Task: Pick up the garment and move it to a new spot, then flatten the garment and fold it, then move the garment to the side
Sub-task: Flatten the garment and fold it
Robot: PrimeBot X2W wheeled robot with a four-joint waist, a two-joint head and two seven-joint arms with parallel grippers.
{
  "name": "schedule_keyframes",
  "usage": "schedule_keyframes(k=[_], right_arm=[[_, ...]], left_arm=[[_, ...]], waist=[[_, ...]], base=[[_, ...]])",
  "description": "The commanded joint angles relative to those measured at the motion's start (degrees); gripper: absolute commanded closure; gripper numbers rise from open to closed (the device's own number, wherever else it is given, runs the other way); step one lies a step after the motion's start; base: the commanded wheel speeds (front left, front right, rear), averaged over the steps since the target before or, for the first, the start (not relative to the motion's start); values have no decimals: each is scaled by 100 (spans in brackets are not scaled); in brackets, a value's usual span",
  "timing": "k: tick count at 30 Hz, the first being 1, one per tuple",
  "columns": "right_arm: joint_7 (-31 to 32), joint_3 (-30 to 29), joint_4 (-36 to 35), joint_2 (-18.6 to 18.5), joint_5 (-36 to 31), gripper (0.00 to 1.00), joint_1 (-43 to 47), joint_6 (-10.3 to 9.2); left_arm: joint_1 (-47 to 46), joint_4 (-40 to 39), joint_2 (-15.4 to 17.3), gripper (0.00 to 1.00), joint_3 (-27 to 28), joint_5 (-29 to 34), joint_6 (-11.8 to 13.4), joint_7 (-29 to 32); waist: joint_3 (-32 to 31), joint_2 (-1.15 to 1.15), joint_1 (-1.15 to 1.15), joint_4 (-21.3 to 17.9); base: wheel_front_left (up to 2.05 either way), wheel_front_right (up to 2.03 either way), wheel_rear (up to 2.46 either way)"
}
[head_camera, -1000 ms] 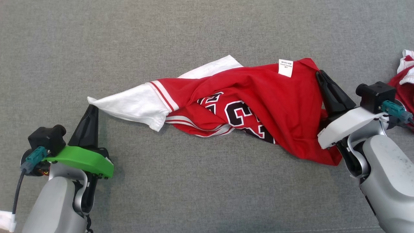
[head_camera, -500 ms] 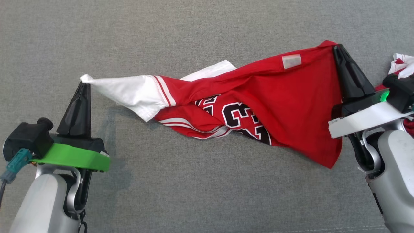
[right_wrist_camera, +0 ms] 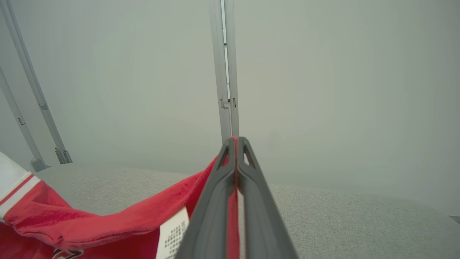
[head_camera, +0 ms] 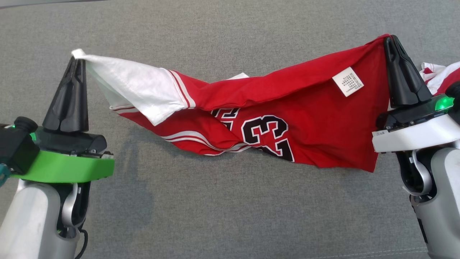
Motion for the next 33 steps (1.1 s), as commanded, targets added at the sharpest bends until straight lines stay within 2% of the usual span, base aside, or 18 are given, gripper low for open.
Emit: schedule_keyframes(k=[1, 9, 18, 24, 33], right_arm=[[40, -44, -119, 41, -45, 100, 53, -4], [164, -238, -493, -56, -38, 100, -301, -4], [356, -435, -721, -301, 108, 100, -1233, -4], [422, -533, -635, -412, 176, 100, -1798, -4], [471, -325, -155, -432, 372, 100, -2327, -3]], left_arm=[[-153, -106, 45, 100, 53, 27, 48, -42], [-843, -389, 119, 100, 125, 133, 50, -42], [-2178, -393, 183, 100, 133, 159, -69, 187], [-2979, -207, 202, 100, 90, 170, -176, 292], [-3749, 395, 39, 100, -82, 75, -304, 381]], waist=[[-77, 0, 0, -6], [-319, 0, 0, -22], [-507, 0, 0, -67], [-511, 0, 0, -73], [-318, 0, 0, -33]], base=[[0, 0, 0], [0, 0, 0], [0, 0, 0], [0, 0, 0], [0, 0, 0]])
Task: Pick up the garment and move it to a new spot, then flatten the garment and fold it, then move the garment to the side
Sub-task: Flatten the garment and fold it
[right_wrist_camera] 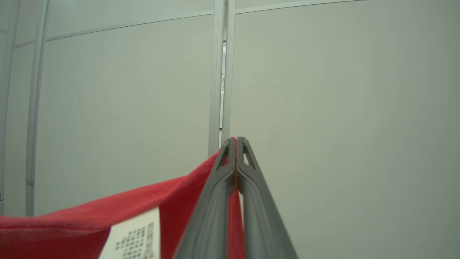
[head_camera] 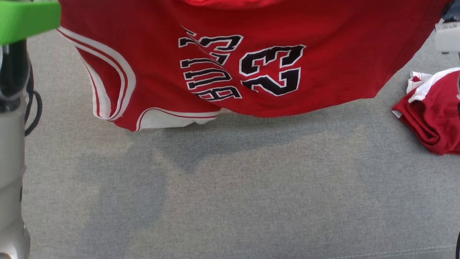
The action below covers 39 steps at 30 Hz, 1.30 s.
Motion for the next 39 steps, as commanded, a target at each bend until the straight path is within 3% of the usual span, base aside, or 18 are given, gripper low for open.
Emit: schedule_keyframes(k=[1, 9, 14, 19, 23, 33, 39], right_arm=[[-5, 60, 133, -7, 59, 100, -196, -2], [-419, 622, 1539, 86, 203, 100, -1614, -2], [-855, 829, 2768, 409, 377, 100, -2703, -2], [-1108, 682, 3901, 828, 527, 100, -3608, -2], [-1134, 694, 4412, 1033, 545, 100, -3956, -1], [-1142, 1126, 5440, 1205, 722, 100, -3630, -1], [-1143, 1501, 5405, 969, 1096, 100, -2678, -1]], left_arm=[[-210, 165, -24, 100, -22, -19, -56, 10], [-1632, 1878, -148, 100, -205, 59, -310, -299], [-2552, 3106, -199, 100, -239, 145, -392, -653], [-3248, 4113, -273, 100, -115, 91, -399, -887], [-3454, 4589, -365, 100, -22, -5, -423, -954], [-2687, 6019, -905, 100, 246, -789, -541, -1000], [-1547, 5759, -1250, 100, 471, -1220, -548, -1004]], waist=[[113, 0, 0, 6], [573, 0, 0, -81], [790, 0, 0, -185], [915, 0, 0, -268], [1020, 0, 0, -274], [1405, 0, 0, -116], [1513, 0, 0, 47]], base=[[0, 0, 0], [0, 0, 0], [0, 0, 0], [0, 0, 0], [0, 0, 0], [0, 0, 0], [0, 0, 0]])
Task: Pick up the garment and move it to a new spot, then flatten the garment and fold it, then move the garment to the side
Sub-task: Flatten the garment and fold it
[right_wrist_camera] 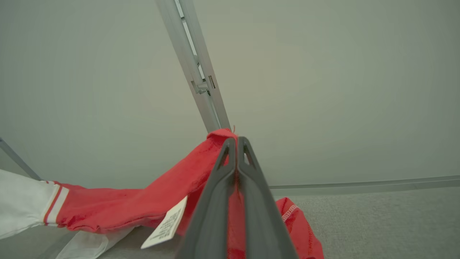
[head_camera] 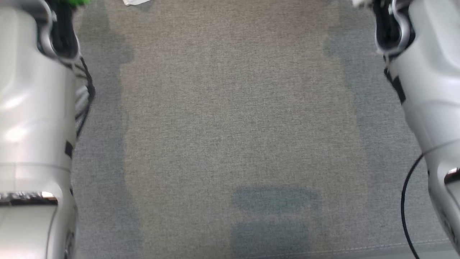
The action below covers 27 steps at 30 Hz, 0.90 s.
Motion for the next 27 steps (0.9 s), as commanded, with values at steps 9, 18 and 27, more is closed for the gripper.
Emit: schedule_keyframes(k=[9, 18, 27], right_arm=[[-23, 260, -1258, -384, 750, 100, 2334, 0], [-24, 279, -2402, -627, 777, 100, 4213, 0], [-24, 226, -3036, -843, 969, 100, 5557, 0]], left_arm=[[2345, -1736, -185, 100, 625, 59, -21, -31], [4931, -3960, -252, 100, 1067, 683, -21, -33], [6859, -5627, -368, 100, 1055, 997, 123, 67]], waist=[[-277, 0, -1, 159], [-976, 0, -1, 56], [-1565, 0, -1, 177]], base=[[0, 0, 0], [0, 0, 0], [0, 0, 0]])
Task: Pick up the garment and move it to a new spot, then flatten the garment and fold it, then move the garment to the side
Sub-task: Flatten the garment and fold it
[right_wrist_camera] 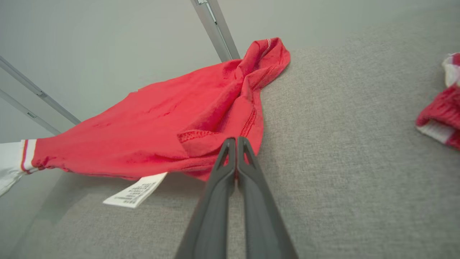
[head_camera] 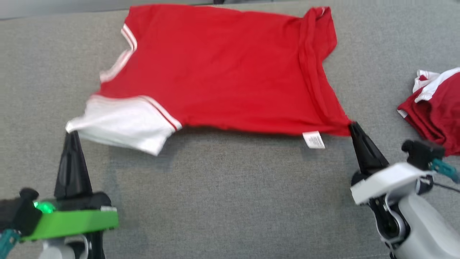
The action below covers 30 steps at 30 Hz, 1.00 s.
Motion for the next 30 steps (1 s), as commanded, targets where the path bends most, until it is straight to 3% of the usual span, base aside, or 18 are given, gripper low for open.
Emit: schedule_keyframes(k=[1, 8, 17, 23, 30], right_arm=[[-23, -45, -60, -41, 69, 100, 186, 0], [288, -321, -595, -229, 72, 100, 1293, 0], [896, -1236, -1242, -165, -294, 100, 2604, -1], [1352, -1605, -1667, 91, -617, 100, 2985, 0], [1786, -1661, -1861, 295, -883, 100, 2789, 0]], left_arm=[[224, -146, 3, 100, -22, 50, 67, 74], [1493, -1230, -87, 100, -165, 33, 559, 714], [2346, -2009, -149, 100, -572, 64, 991, 1280], [2444, -2269, -86, 100, -753, 134, 1089, 1625], [2193, -2156, -15, 100, -731, 79, 1073, 1722]], waist=[[-310, 0, 0, 94], [-644, 0, 0, 195], [-855, 0, 0, 491], [-814, 0, 0, 566], [-674, 0, 0, 406]], base=[[0, 0, 0], [0, 0, 0], [0, 0, 0], [0, 0, 0], [0, 0, 0]])
